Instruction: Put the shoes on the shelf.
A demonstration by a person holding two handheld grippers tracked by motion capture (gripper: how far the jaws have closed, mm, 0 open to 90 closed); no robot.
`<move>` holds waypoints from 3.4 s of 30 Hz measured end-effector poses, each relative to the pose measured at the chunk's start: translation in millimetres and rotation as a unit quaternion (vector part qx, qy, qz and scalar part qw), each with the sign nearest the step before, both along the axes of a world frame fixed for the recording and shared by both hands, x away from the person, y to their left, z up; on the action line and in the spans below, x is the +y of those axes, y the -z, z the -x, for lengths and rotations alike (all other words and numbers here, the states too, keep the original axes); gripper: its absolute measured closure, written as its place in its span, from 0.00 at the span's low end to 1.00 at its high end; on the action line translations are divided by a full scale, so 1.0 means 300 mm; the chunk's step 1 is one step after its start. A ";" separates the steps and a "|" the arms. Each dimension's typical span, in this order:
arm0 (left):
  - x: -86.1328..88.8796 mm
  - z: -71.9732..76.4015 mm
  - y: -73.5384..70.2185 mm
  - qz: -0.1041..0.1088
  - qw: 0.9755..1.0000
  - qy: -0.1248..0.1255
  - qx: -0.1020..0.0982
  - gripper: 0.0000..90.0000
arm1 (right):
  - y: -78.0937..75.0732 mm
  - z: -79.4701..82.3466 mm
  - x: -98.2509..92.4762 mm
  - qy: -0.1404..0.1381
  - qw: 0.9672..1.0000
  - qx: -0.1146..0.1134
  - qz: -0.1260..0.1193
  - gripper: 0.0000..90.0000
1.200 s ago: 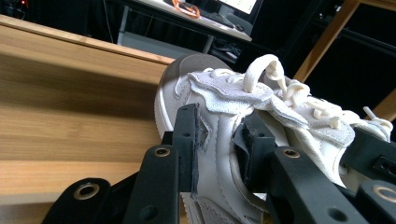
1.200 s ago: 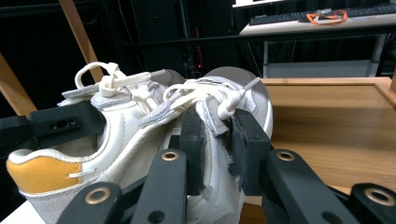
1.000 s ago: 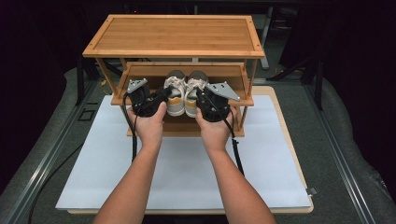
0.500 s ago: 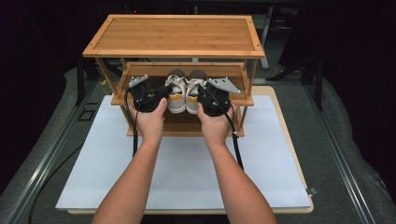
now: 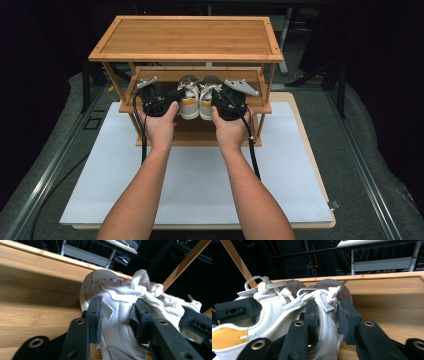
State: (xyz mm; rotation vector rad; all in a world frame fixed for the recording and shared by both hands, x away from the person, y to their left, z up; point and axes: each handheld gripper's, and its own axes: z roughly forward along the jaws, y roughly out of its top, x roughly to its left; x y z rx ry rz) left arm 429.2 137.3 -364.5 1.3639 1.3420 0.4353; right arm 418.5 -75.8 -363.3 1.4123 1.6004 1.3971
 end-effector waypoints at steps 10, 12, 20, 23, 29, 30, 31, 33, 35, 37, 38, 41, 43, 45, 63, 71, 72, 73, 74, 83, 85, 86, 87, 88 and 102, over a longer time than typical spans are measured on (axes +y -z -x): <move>0.012 -0.014 0.005 0.015 1.000 -0.001 0.015 0.60 | -0.002 -0.005 -0.001 0.008 1.000 0.002 0.003 0.69; 0.009 -0.013 0.001 0.007 1.000 -0.006 0.018 0.58 | -0.004 -0.002 0.002 0.013 1.000 -0.002 0.007 0.69; 0.009 -0.017 -0.013 -0.004 1.000 -0.008 0.007 0.49 | -0.023 -0.003 0.009 0.008 1.000 -0.007 0.007 0.67; 0.014 -0.018 -0.015 -0.007 1.000 -0.004 0.007 0.49 | -0.029 0.003 0.007 0.008 1.000 -0.012 0.002 0.65; 0.020 -0.003 -0.033 0.017 1.000 0.011 -0.009 0.45 | -0.049 0.017 0.001 0.006 1.000 -0.025 -0.004 0.63; 0.019 0.000 -0.038 0.014 1.000 0.014 -0.008 0.44 | -0.053 0.020 0.002 0.006 1.000 -0.027 -0.004 0.63; 0.017 0.002 -0.039 0.012 1.000 0.014 -0.008 0.43 | -0.056 0.023 0.003 0.004 1.000 -0.028 -0.007 0.63; 0.015 0.011 -0.041 0.011 1.000 0.016 -0.008 0.41 | -0.057 0.027 0.006 0.003 1.000 -0.030 -0.003 0.63; 0.011 0.022 -0.046 0.011 1.000 0.021 -0.011 0.39 | -0.059 0.040 0.008 0.000 0.999 -0.035 -0.004 0.62; 0.009 0.038 -0.053 0.011 0.999 0.026 -0.015 0.38 | -0.060 0.052 0.009 -0.002 0.999 -0.040 -0.006 0.62; 0.006 0.047 -0.057 0.011 0.999 0.029 -0.017 0.37 | -0.062 0.059 0.009 -0.004 0.999 -0.041 -0.008 0.61; -0.010 0.077 -0.059 -0.002 0.999 0.034 -0.023 0.34 | -0.063 0.086 0.011 -0.009 0.999 -0.044 -0.011 0.59; -0.018 0.091 -0.056 -0.008 0.999 0.039 -0.022 0.33 | -0.060 0.106 0.018 -0.013 0.999 -0.044 -0.008 0.57; -0.025 0.106 -0.056 -0.014 0.999 0.042 -0.023 0.31 | -0.060 0.122 0.023 -0.017 0.998 -0.053 -0.007 0.56; -0.056 0.127 0.036 -0.033 0.999 0.032 -0.025 0.30 | 0.023 0.173 0.060 -0.016 0.999 -0.041 0.015 0.46; -0.050 0.112 0.051 -0.043 0.998 0.041 -0.036 0.30 | 0.051 0.140 0.041 -0.021 1.000 -0.017 0.011 0.39; -0.045 0.110 0.053 -0.043 0.997 0.046 -0.038 0.31 | 0.052 0.138 0.040 -0.023 0.999 -0.018 0.012 0.39; -0.040 0.107 0.056 -0.044 0.997 0.050 -0.041 0.31 | 0.053 0.137 0.036 -0.027 0.999 -0.021 0.012 0.39; -0.034 0.104 0.058 -0.044 0.997 0.055 -0.042 0.31 | 0.054 0.136 0.032 -0.032 0.999 -0.021 0.013 0.40; 0.006 0.062 0.059 -0.041 0.993 0.106 -0.044 0.35 | 0.056 0.117 -0.013 -0.066 0.997 -0.027 0.015 0.42; 0.012 0.053 0.058 -0.037 0.992 0.111 -0.042 0.35 | 0.056 0.110 -0.019 -0.070 0.997 -0.028 0.020 0.42; 0.014 0.049 0.056 -0.038 0.992 0.112 -0.041 0.35 | 0.055 0.108 -0.022 -0.070 0.997 -0.028 0.018 0.42; 0.015 0.047 0.055 -0.039 0.992 0.113 -0.040 0.35 | 0.053 0.106 -0.026 -0.070 0.997 -0.025 0.020 0.43; 0.013 0.045 0.055 -0.039 0.992 0.113 -0.039 0.35 | 0.053 0.103 -0.027 -0.072 0.997 -0.025 0.020 0.43; 0.015 0.003 0.044 -0.053 0.992 0.107 -0.035 0.38 | 0.042 0.032 -0.007 -0.066 0.997 -0.015 0.038 0.44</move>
